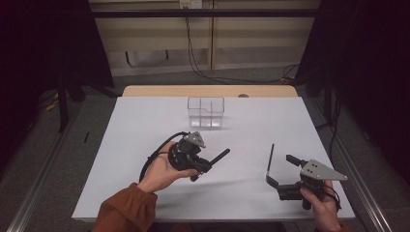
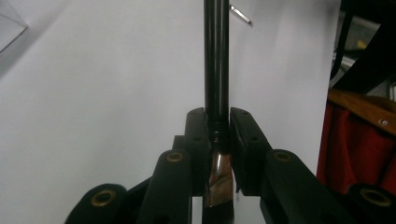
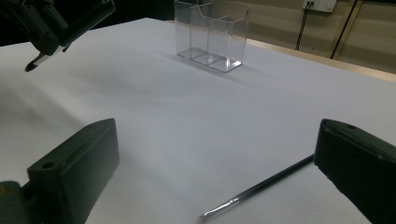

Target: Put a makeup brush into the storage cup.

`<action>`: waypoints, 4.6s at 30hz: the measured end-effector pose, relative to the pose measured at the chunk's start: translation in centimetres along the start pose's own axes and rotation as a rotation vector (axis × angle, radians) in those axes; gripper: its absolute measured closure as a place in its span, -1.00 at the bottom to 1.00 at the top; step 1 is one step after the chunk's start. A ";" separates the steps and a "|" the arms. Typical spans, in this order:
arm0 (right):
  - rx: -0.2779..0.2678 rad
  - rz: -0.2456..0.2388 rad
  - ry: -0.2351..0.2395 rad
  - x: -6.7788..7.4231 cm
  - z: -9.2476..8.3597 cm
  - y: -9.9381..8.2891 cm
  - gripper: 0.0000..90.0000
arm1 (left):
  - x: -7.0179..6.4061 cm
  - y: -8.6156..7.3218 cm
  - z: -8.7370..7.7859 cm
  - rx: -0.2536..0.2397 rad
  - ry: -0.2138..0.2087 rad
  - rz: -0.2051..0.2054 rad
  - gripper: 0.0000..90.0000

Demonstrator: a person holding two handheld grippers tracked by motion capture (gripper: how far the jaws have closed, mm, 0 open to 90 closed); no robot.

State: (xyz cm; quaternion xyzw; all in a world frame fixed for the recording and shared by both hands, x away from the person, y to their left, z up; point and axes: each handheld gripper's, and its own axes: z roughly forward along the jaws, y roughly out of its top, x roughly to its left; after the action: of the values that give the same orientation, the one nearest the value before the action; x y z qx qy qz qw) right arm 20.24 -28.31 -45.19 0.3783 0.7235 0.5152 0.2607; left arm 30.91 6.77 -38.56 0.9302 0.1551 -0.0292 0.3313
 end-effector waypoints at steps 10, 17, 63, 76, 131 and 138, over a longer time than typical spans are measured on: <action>0.034 -0.041 0.098 0.5 0.7 0.8 -1.00 | -0.6 0.9 0.8 0.128 -0.003 0.036 0.74; 0.094 -0.083 0.167 1.0 1.6 1.5 -1.00 | -1.1 1.5 1.3 0.196 -0.006 0.064 0.74; 0.528 -0.379 0.525 3.9 7.9 6.8 -0.86 | -2.0 1.6 2.1 0.311 -0.049 0.134 0.74; 0.754 -0.360 0.609 4.5 10.2 8.4 -0.82 | -2.2 1.6 2.3 0.334 -0.061 0.138 0.74; 0.787 -0.482 0.788 6.3 14.0 9.0 0.73 | -2.2 1.2 3.1 0.322 -0.083 0.132 0.73; 0.758 -0.496 0.809 6.2 13.9 9.0 0.77 | -2.2 1.2 3.1 0.313 -0.085 0.160 0.71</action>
State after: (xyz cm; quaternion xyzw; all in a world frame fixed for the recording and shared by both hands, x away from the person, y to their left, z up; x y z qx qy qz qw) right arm 29.88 -13.98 -41.25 0.0388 0.9649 0.2484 -0.0757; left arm 29.37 3.39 -39.90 0.9778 0.0598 -0.0658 0.1897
